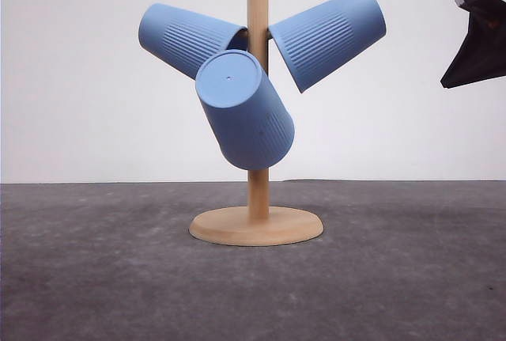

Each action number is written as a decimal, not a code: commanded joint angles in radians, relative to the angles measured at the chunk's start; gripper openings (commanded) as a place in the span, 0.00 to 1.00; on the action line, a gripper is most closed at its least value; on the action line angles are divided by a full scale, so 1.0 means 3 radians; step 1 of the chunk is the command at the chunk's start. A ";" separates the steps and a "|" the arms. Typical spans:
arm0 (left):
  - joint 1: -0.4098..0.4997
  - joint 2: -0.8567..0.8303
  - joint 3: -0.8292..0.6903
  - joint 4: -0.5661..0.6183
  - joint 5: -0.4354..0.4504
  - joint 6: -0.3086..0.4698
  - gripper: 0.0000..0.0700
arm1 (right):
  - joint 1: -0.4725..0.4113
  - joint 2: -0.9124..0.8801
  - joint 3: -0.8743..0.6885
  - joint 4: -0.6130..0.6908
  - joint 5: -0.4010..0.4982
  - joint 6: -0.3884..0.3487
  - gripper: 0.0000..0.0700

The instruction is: Place three cups

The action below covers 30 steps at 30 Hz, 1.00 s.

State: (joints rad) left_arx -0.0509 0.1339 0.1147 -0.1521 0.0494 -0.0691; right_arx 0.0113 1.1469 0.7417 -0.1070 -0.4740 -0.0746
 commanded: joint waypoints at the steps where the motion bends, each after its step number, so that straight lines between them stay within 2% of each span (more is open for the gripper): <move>1: -0.0004 -0.0134 -0.0109 0.0056 -0.0053 -0.0023 0.00 | -0.0001 0.0023 0.0015 0.0032 0.0004 -0.0017 0.02; 5: -0.0006 -0.0439 -0.0331 0.0024 -0.0172 -0.0004 0.00 | -0.0001 0.0023 0.0015 0.0032 0.0004 -0.0015 0.02; 8: -0.0006 -0.0438 -0.0341 -0.0030 -0.0260 -0.0010 0.00 | -0.0001 0.0023 0.0015 0.0032 0.0004 -0.0017 0.02; 30: -0.0005 -0.0412 -0.0341 -0.0020 -0.0266 -0.0022 0.00 | -0.0003 0.0005 0.0015 0.0016 0.0017 -0.0057 0.02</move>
State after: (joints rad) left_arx -0.0509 0.0082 0.0265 -0.1684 -0.0273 -0.0716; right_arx 0.0112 1.1461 0.7414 -0.1078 -0.4702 -0.0774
